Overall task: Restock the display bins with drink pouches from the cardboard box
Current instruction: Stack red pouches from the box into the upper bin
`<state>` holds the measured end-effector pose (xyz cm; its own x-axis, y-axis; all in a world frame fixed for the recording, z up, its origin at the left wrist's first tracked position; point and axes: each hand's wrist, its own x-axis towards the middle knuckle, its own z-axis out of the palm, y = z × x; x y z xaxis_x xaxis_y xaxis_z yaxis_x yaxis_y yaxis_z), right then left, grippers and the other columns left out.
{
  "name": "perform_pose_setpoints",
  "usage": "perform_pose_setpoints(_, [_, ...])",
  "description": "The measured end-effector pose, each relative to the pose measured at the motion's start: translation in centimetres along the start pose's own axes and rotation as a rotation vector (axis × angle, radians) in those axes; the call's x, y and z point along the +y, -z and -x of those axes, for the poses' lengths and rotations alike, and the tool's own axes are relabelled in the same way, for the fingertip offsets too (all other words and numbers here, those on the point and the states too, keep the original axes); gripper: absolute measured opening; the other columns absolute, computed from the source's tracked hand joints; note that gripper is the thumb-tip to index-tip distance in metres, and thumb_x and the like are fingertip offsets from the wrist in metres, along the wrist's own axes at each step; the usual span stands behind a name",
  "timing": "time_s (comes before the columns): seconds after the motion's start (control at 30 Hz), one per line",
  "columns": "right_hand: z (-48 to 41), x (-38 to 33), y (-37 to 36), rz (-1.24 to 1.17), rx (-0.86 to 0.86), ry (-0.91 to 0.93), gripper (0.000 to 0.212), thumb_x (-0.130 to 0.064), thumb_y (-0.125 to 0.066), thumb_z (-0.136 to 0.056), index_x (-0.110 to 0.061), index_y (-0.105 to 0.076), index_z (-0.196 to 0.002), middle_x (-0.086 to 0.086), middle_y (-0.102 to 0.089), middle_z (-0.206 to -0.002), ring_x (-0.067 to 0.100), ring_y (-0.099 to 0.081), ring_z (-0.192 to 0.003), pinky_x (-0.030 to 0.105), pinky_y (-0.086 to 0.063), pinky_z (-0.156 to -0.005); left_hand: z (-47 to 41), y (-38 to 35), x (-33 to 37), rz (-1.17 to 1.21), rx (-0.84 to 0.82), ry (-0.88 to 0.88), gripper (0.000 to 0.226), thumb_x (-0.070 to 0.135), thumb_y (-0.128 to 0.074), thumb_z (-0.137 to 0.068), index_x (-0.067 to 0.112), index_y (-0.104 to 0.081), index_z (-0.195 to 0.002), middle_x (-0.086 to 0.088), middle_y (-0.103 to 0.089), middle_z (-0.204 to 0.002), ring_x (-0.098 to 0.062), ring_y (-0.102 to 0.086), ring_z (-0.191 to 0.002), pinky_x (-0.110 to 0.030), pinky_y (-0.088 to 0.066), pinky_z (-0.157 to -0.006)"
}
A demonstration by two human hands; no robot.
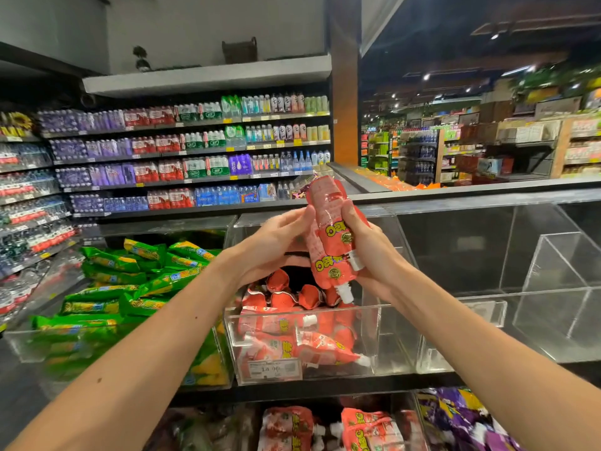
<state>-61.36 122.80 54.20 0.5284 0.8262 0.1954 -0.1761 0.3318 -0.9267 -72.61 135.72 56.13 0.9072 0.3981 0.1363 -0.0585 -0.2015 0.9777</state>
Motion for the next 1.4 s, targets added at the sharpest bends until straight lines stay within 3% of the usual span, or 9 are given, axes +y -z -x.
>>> perform_pose_setpoints(0.17, [-0.2, -0.2, -0.4, 0.015, -0.078, -0.001, 0.039, -0.038, -0.051, -0.100, -0.007, -0.062, -0.123, 0.017, -0.073, -0.111, 0.031, -0.072, -0.097, 0.047, -0.059, -0.087, 0.4, -0.4, 0.8, -0.072, 0.088, -0.069, 0.057, 0.036, -0.073, -0.079, 0.014, -0.059, -0.129, -0.007, -0.074, -0.110, -0.020, -0.072, -0.095, -0.031, -0.057, -0.070])
perform_pose_setpoints(0.33, [-0.7, -2.0, 1.4, 0.635, -0.058, 0.071, 0.023, -0.027, -0.071, -0.090, -0.022, -0.069, -0.112, 0.003, -0.074, -0.090, 0.014, -0.072, -0.078, 0.032, -0.057, -0.073, 1.0, 0.9, 0.5, -0.321, 0.045, -0.115, 0.040, 0.029, -0.077, -0.082, 0.018, -0.068, -0.120, -0.002, -0.077, -0.096, -0.021, -0.074, -0.089, -0.037, -0.060, -0.077])
perform_pose_setpoints(0.43, [-1.2, -4.0, 1.0, 0.868, -0.146, 0.107, 0.052, -0.019, -0.080, -0.081, -0.030, -0.055, -0.125, -0.002, -0.070, -0.092, 0.008, -0.070, -0.075, 0.024, -0.054, -0.066, 1.0, 0.8, 0.7, -0.523, 0.071, -0.171, 0.039, 0.043, -0.080, -0.077, 0.029, -0.071, -0.112, 0.008, -0.074, -0.084, -0.003, -0.068, -0.078, -0.024, -0.052, -0.072])
perform_pose_setpoints(0.57, [-2.0, -5.4, -0.7, 1.306, -0.124, 0.332, 0.047, -0.037, -0.083, -0.075, -0.027, -0.060, -0.115, -0.009, -0.063, -0.107, 0.015, -0.061, -0.090, 0.032, -0.050, -0.071, 0.0, 0.5, 1.3, -0.752, 0.190, -0.324, 0.031, 0.033, -0.087, -0.071, 0.032, -0.067, -0.094, 0.018, -0.062, -0.083, 0.008, -0.057, -0.070, -0.007, -0.039, -0.062])
perform_pose_setpoints(0.77, [-3.0, -3.1, -1.0, 1.641, 0.000, 0.508, 0.033, -0.020, -0.075, -0.082, -0.010, -0.054, -0.106, 0.007, -0.066, -0.095, 0.027, -0.062, -0.081, 0.032, -0.043, -0.062, -2.1, 1.5, -1.2, -0.898, 0.400, -0.382, 0.045, 0.022, -0.089, -0.069, 0.026, -0.055, -0.099, 0.009, -0.047, -0.093, -0.003, -0.050, -0.079, -0.014, -0.036, -0.070])
perform_pose_setpoints(0.97, [-5.0, 4.1, -0.8, 1.739, 0.066, 0.356, 0.047, -0.023, -0.078, -0.081, -0.006, -0.049, -0.115, 0.015, -0.062, -0.115, 0.038, -0.064, -0.107, 0.039, -0.049, -0.078, -4.6, 0.6, -6.1, -1.225, 0.206, -0.236, 0.059, 0.018, -0.084, -0.074, 0.014, -0.056, -0.125, -0.005, -0.052, -0.106, -0.031, -0.062, -0.100, -0.039, -0.048, -0.086])
perform_pose_setpoints(1.1, [-6.0, 6.5, -0.5, 1.729, 0.028, 0.248, 0.045, -0.012, -0.072, -0.084, -0.002, -0.046, -0.120, 0.018, -0.058, -0.120, 0.040, -0.058, -0.113, 0.040, -0.046, -0.082, -4.9, 1.7, -7.4, -1.223, 0.077, -0.088, 0.056, 0.024, -0.085, -0.072, 0.021, -0.063, -0.123, 0.001, -0.059, -0.105, -0.023, -0.060, -0.100, -0.036, -0.049, -0.089])
perform_pose_setpoints(1.27, [-6.1, 5.7, 0.7, 1.523, -0.132, -0.081, 0.034, -0.032, -0.068, -0.082, -0.010, -0.060, -0.107, 0.009, -0.067, -0.101, 0.025, -0.064, -0.086, 0.035, -0.054, -0.067, -4.1, 3.0, -7.4, -1.161, -0.010, 0.048, 0.048, 0.032, -0.067, -0.088, 0.029, -0.059, -0.136, 0.001, -0.064, -0.128, -0.022, -0.055, -0.121, -0.037, -0.046, -0.102])
perform_pose_setpoints(1.4, [-6.6, 6.8, 0.9, 1.579, -0.162, -0.163, 0.041, -0.030, -0.059, -0.094, -0.014, -0.049, -0.130, 0.012, -0.058, -0.124, 0.031, -0.059, -0.108, 0.039, -0.050, -0.085, -3.7, 4.3, -8.9, -1.206, 0.049, 0.059, 0.042, 0.033, -0.069, -0.090, 0.030, -0.054, -0.129, -0.005, -0.063, -0.121, -0.026, -0.051, -0.119, -0.042, -0.045, -0.099])
